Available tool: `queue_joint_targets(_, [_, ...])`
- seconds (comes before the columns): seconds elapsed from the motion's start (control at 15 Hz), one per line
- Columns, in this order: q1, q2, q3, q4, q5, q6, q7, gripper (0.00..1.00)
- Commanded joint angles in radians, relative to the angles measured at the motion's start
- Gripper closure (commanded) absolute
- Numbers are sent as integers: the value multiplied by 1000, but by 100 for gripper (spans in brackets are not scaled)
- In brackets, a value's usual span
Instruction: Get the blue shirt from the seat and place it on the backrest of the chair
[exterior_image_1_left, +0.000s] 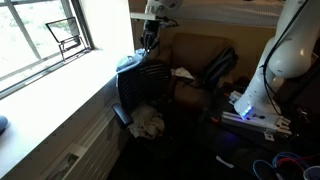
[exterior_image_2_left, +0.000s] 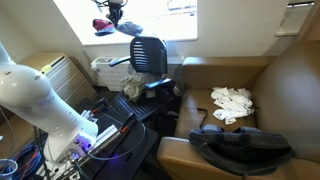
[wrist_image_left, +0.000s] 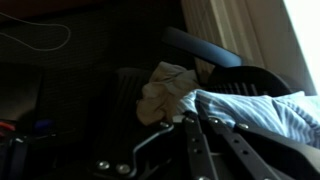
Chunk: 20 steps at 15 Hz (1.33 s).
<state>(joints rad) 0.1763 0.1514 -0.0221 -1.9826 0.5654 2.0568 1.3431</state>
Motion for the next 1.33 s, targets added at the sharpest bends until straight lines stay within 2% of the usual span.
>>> queue_joint_targets(0.0, [-41,7,35,-76,-21,-129,-4,99])
queue_joint_targets(0.13, [-46,36,29,-84,-67,-202,15,99])
queue_joint_targets(0.2, [-42,38,36,-61,-38,-128,6,99])
queue_joint_targets(0.27, [-44,48,36,-65,-43,-131,6,96])
queue_joint_targets(0.53, [-45,49,40,-56,-43,-127,6,99])
queue_joint_targets(0.67, [-53,99,41,-37,-25,-206,23,99])
queue_joint_targets(1.07, [-81,249,24,-38,11,-237,86,99])
queue_joint_targets(1.13, [-76,263,17,-35,-1,-217,120,71])
queue_joint_targets(1.2, [-74,240,24,-49,-8,-188,78,96])
queue_joint_targets(1.27, [-77,258,21,-43,-8,-188,93,89])
